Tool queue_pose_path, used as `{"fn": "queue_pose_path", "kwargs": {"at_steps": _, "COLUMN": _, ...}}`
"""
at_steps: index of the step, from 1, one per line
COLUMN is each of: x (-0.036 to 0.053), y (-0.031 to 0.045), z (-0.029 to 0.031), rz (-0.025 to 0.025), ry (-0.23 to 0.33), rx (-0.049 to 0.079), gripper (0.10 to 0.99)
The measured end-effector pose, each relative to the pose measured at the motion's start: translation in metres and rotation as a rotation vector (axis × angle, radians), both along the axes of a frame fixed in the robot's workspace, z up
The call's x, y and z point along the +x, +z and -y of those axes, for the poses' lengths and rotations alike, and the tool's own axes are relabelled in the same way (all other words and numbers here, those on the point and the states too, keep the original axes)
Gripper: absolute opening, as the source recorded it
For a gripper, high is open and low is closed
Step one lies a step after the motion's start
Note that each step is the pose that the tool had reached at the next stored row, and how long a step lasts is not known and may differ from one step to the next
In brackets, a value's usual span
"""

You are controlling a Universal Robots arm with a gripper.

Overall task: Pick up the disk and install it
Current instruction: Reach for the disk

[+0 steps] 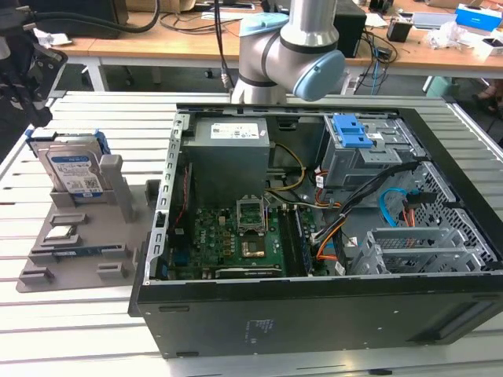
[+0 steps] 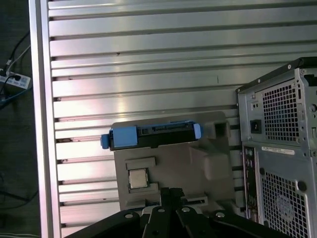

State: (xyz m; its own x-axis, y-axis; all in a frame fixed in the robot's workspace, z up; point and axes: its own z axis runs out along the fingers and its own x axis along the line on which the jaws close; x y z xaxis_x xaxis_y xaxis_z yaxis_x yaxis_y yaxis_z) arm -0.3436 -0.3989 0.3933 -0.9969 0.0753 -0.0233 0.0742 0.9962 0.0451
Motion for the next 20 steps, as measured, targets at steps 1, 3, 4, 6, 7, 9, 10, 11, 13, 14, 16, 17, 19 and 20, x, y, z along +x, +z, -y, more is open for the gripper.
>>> {"fn": "queue_pose_path", "kwargs": {"at_steps": 1, "x": -0.0014, "y": 0.0000, "z": 0.0000, "rz": 0.0000, "ry": 0.000, "rx": 0.000, "gripper": 0.106}}
{"fn": "queue_pose_path", "kwargs": {"at_steps": 3, "x": -0.0039, "y": 0.0000, "z": 0.0000, "rz": 0.0000, "ry": 0.000, "rx": 0.000, "gripper": 0.106}}
{"fn": "queue_pose_path", "kwargs": {"at_steps": 4, "x": -0.0058, "y": 0.0000, "z": 0.0000, "rz": 0.0000, "ry": 0.000, "rx": 0.000, "gripper": 0.106}}
{"fn": "queue_pose_path", "kwargs": {"at_steps": 6, "x": -0.0085, "y": 0.0000, "z": 0.0000, "rz": 0.0000, "ry": 0.000, "rx": 0.000, "gripper": 0.106}}
{"fn": "queue_pose_path", "kwargs": {"at_steps": 7, "x": -0.0098, "y": 0.0000, "z": 0.0000, "rz": 0.0000, "ry": 0.000, "rx": 0.000, "gripper": 0.106}}
{"fn": "queue_pose_path", "kwargs": {"at_steps": 9, "x": -0.0135, "y": 0.0000, "z": 0.0000, "rz": -0.0001, "ry": 0.000, "rx": 0.000, "gripper": 0.106}}
{"fn": "queue_pose_path", "kwargs": {"at_steps": 10, "x": -0.0147, "y": 0.0000, "z": 0.0000, "rz": 0.0000, "ry": 0.000, "rx": 0.000, "gripper": 0.106}}
{"fn": "queue_pose_path", "kwargs": {"at_steps": 11, "x": -0.0159, "y": 0.0000, "z": 0.0000, "rz": 0.0000, "ry": 0.000, "rx": 0.000, "gripper": 0.106}}
{"fn": "queue_pose_path", "kwargs": {"at_steps": 13, "x": -0.0188, "y": 0.0000, "z": 0.0000, "rz": 0.0000, "ry": 0.000, "rx": 0.000, "gripper": 0.106}}
{"fn": "queue_pose_path", "kwargs": {"at_steps": 14, "x": -0.0199, "y": 0.0000, "z": 0.0000, "rz": 0.0000, "ry": 0.000, "rx": 0.000, "gripper": 0.106}}
{"fn": "queue_pose_path", "kwargs": {"at_steps": 16, "x": -0.0237, "y": 0.0000, "z": 0.0000, "rz": 0.0000, "ry": 0.000, "rx": 0.000, "gripper": 0.106}}
{"fn": "queue_pose_path", "kwargs": {"at_steps": 17, "x": -0.0249, "y": 0.0000, "z": 0.0000, "rz": 0.0000, "ry": 0.000, "rx": 0.000, "gripper": 0.106}}
{"fn": "queue_pose_path", "kwargs": {"at_steps": 19, "x": -0.0273, "y": 0.0000, "z": 0.0000, "rz": 0.0000, "ry": 0.000, "rx": 0.000, "gripper": 0.106}}
{"fn": "queue_pose_path", "kwargs": {"at_steps": 20, "x": -0.0284, "y": 0.0000, "z": 0.0000, "rz": 0.0000, "ry": 0.000, "rx": 0.000, "gripper": 0.106}}
